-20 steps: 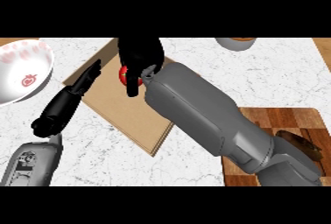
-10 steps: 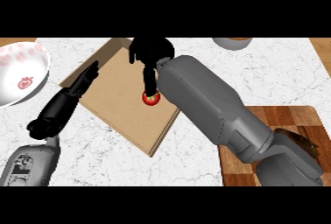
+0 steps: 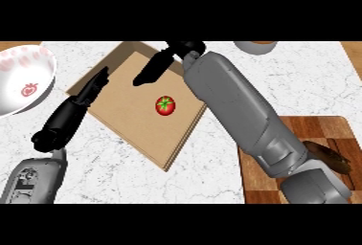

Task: Pick the tomato from the cutting board and place it in the cardboard box

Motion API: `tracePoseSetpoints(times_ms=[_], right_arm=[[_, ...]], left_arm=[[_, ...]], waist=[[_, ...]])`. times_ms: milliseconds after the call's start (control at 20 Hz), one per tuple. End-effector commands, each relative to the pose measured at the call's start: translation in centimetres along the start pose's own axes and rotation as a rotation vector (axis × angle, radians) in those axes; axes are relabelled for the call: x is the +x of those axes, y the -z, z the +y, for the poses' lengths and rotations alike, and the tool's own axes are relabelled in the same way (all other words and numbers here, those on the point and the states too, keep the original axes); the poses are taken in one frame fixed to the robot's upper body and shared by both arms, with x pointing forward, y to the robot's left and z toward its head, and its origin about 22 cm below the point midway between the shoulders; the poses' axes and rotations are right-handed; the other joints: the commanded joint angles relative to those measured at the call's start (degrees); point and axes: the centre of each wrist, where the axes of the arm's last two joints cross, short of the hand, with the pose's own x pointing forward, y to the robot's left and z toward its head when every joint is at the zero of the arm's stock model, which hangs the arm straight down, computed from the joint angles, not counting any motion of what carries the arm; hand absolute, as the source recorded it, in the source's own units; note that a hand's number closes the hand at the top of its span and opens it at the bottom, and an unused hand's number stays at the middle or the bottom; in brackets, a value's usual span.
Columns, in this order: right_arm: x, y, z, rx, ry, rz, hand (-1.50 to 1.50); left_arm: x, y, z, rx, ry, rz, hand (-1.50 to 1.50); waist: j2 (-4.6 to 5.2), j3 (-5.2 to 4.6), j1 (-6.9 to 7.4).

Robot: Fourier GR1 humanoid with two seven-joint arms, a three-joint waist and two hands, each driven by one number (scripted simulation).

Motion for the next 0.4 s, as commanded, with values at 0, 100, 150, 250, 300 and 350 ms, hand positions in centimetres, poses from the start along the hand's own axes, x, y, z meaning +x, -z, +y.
tracePoseSetpoints(times_ms=[0,100,150,250,300,350], right_arm=[[-2.1,-0.5,-1.9,-0.194,0.333,0.018,-1.50],[-4.1,-0.6,-2.3,-0.225,0.397,0.062,-1.50],[-4.4,-0.6,-2.1,-0.246,0.409,0.055,-1.50],[-4.6,-0.3,-2.6,-0.269,0.432,0.043,-1.50],[-4.6,-0.1,-2.6,-0.295,0.437,0.039,-1.50],[-7.6,-1.0,-3.1,-0.314,0.430,0.037,-1.50]], left_arm=[[1.5,0.8,0.3,0.010,0.008,-0.021,0.00],[0.2,-0.2,0.6,0.009,-0.002,0.002,0.00],[-1.0,-1.0,-0.5,-0.003,0.004,0.004,0.00],[-0.5,-0.9,1.5,0.016,0.003,0.013,0.00],[0.1,0.5,-0.2,0.000,0.008,-0.001,0.00],[0.1,-0.3,0.0,0.006,0.006,0.012,0.00]], waist=[[-0.03,0.01,0.60],[0.02,-0.09,-0.56],[0.07,-0.15,-0.17],[-0.12,-0.14,-0.79],[0.02,-0.14,-0.68],[-0.04,-0.12,-0.79]])
